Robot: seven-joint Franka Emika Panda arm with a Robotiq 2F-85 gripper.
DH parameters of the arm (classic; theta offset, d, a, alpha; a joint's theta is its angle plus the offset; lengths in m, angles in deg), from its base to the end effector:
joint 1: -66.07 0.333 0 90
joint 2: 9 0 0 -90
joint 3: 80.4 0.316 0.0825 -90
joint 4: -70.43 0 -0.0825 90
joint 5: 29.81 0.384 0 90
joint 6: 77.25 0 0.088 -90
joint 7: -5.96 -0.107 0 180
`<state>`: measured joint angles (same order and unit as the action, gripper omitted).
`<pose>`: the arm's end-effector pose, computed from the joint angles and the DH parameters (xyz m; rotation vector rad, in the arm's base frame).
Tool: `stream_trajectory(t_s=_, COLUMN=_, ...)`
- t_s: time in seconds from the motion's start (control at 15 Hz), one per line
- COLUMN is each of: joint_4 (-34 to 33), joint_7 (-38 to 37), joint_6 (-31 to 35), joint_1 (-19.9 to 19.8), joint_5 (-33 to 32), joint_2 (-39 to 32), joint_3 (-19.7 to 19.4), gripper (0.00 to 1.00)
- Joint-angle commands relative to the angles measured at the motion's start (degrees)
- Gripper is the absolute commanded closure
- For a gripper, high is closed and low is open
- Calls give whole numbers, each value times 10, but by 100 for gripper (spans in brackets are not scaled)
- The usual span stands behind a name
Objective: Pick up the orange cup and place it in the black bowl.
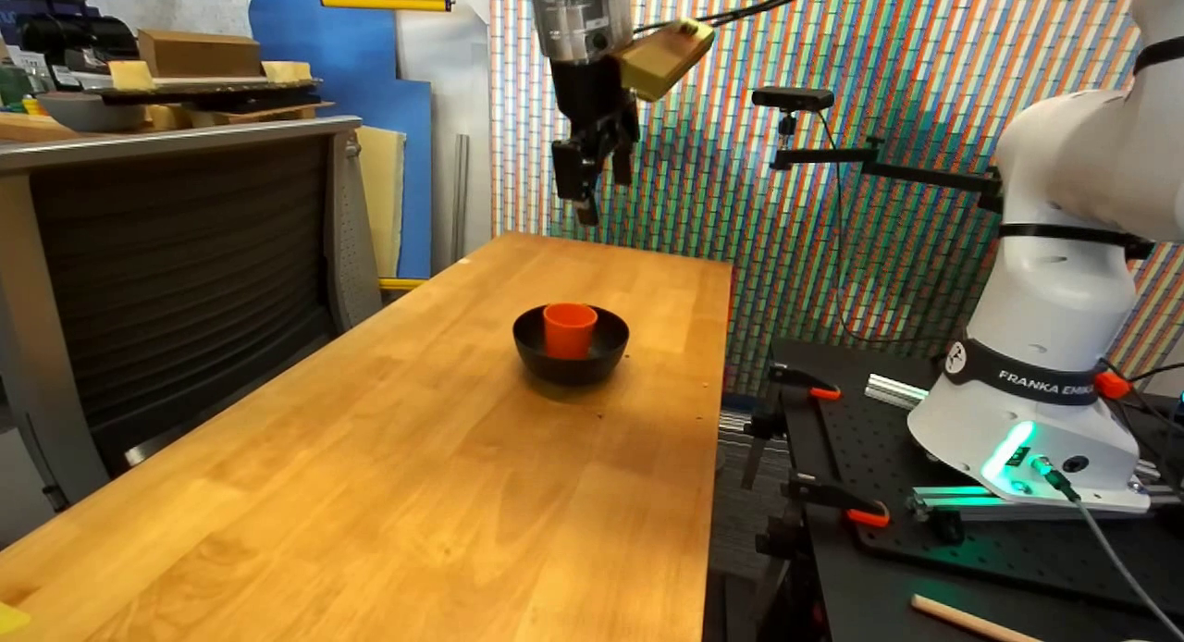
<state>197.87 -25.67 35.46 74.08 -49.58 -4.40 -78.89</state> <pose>0.4909 0.0602 0.3981 2.7738 -0.3112 -0.0788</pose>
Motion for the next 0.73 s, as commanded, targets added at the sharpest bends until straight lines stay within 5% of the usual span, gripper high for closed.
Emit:
stream_trajectory(t_s=0.0, joint_4=6, joint_7=51, joint_6=-91, joint_1=2, joint_5=4, joint_2=84, joint_3=47, gripper=0)
stream_trajectory(t_s=0.33, joint_4=7, joint_7=158, joint_6=-153, joint_1=19, joint_5=49, joint_2=131, joint_3=89, gripper=0)
stream_trajectory(t_s=0.4, joint_4=-1, joint_7=118, joint_6=-136, joint_1=4, joint_5=30, joint_2=107, joint_3=92, gripper=0)
stream_trajectory(t_s=0.67, joint_4=2, joint_7=142, joint_6=-145, joint_1=11, joint_5=41, joint_2=117, joint_3=98, gripper=0)
